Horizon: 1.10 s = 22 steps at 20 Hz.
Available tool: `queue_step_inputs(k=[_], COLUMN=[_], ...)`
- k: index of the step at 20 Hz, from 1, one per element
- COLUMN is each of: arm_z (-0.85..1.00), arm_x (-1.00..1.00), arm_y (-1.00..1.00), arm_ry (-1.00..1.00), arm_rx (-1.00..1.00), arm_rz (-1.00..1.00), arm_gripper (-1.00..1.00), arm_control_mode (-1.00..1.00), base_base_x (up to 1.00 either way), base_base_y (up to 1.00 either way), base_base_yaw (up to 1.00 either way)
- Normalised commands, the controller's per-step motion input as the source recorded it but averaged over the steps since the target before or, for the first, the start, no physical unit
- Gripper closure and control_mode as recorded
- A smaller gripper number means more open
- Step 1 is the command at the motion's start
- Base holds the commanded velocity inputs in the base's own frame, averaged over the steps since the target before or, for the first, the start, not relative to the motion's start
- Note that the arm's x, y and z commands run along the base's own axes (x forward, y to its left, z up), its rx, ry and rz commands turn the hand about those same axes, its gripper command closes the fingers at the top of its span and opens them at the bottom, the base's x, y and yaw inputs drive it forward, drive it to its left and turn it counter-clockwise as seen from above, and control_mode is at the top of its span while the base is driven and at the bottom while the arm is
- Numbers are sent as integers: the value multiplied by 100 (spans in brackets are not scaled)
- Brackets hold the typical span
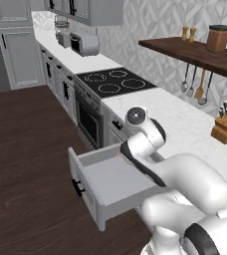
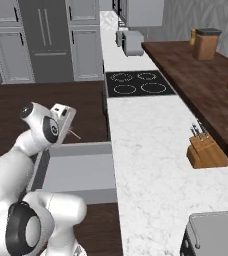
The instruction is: Take a straw from the drawer in front and place it inside the glass cup on the dining counter.
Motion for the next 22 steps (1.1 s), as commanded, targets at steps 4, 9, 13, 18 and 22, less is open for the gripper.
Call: queue_step_inputs(k=[4, 9, 13, 18, 22], arm_z=[59, 31, -3, -10, 0], arm_x=[-11, 0, -15, -13, -19], arm_y=[-46, -51, -12, -15, -3], arm_ry=[-37, -25, -6, -13, -13], arm_rx=[16, 0, -16, 0, 0], arm_rz=[-18, -7, 0, 0, 0], arm_gripper=[100, 100, 100, 100, 100], arm_control_mode=[-100, -100, -100, -100, -100], base_base_x=[0, 0, 0, 0, 0], base_base_y=[0, 0, 0, 0, 0], base_base_yaw=[0, 0, 0, 0, 0])
